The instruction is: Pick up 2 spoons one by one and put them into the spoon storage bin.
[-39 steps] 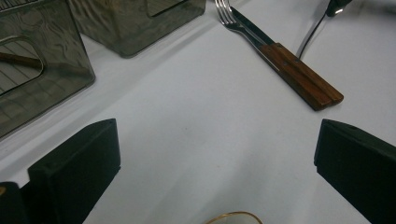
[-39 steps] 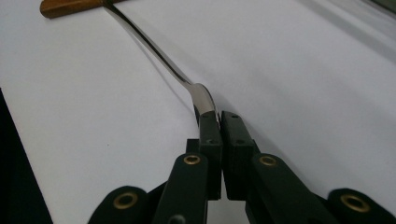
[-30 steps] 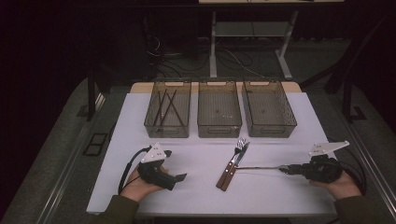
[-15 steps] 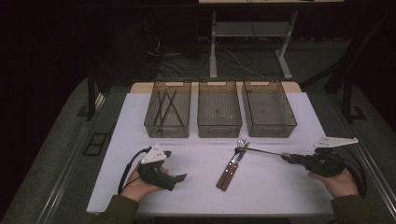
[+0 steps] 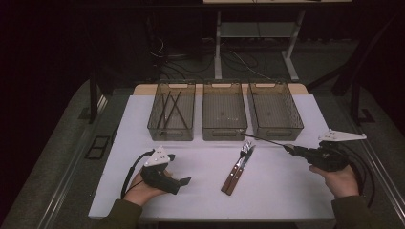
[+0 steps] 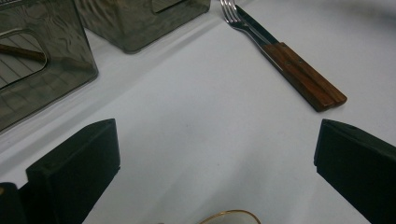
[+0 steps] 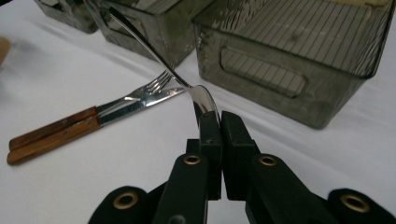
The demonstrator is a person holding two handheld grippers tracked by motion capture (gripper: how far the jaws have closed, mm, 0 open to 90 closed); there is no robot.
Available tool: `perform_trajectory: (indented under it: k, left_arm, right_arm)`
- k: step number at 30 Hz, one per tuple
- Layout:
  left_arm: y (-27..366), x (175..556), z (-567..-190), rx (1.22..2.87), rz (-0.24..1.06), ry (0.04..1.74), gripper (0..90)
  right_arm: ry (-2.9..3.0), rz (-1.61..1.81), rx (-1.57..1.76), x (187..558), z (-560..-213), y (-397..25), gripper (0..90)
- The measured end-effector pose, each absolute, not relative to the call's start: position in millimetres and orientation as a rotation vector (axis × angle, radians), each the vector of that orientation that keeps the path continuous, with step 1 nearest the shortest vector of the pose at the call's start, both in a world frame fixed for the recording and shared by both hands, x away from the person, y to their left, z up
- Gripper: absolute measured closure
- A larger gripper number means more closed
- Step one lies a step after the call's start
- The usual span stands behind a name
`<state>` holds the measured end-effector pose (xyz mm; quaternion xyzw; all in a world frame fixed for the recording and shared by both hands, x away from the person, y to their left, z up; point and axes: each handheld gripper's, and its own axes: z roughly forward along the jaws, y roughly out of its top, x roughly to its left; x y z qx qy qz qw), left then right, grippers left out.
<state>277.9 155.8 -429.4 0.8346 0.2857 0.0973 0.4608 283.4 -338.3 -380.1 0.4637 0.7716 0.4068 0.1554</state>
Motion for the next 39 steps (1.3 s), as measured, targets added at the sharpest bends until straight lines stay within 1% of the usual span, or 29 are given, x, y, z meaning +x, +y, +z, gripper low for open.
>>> perform_trajectory:
  k: [9, 19, 27, 39]
  left_arm:
    - [155, 277, -430, 2.040, 0.251, 0.703, 0.0]
    - [153, 276, -430, 2.042, 0.241, 0.695, 0.0]
    - [152, 276, -431, 2.043, 0.238, 0.692, 0.0]
    - [152, 276, -431, 2.043, 0.232, 0.683, 0.0]
  right_arm:
    - [2.137, 1.157, 1.358, 298, -371, -324, 87.6]
    - [2.098, 1.126, 1.376, 320, -365, -298, 87.5]
    - [2.103, 1.097, 1.352, 346, -357, -273, 87.5]
    - [2.129, 1.031, 1.382, 397, -358, -235, 87.5]
